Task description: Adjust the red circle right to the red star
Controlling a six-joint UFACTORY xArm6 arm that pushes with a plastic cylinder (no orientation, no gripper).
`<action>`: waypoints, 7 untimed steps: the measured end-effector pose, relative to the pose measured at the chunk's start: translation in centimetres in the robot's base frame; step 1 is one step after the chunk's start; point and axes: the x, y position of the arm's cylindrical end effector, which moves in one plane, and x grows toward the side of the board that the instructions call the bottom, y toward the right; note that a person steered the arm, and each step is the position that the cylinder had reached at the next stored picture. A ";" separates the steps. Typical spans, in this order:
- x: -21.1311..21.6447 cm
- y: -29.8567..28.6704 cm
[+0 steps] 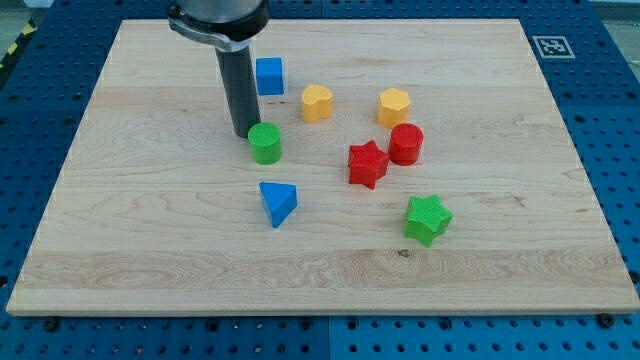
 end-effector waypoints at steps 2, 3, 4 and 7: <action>-0.4 3.5; -0.4 7.7; -0.4 11.8; 0.3 16.0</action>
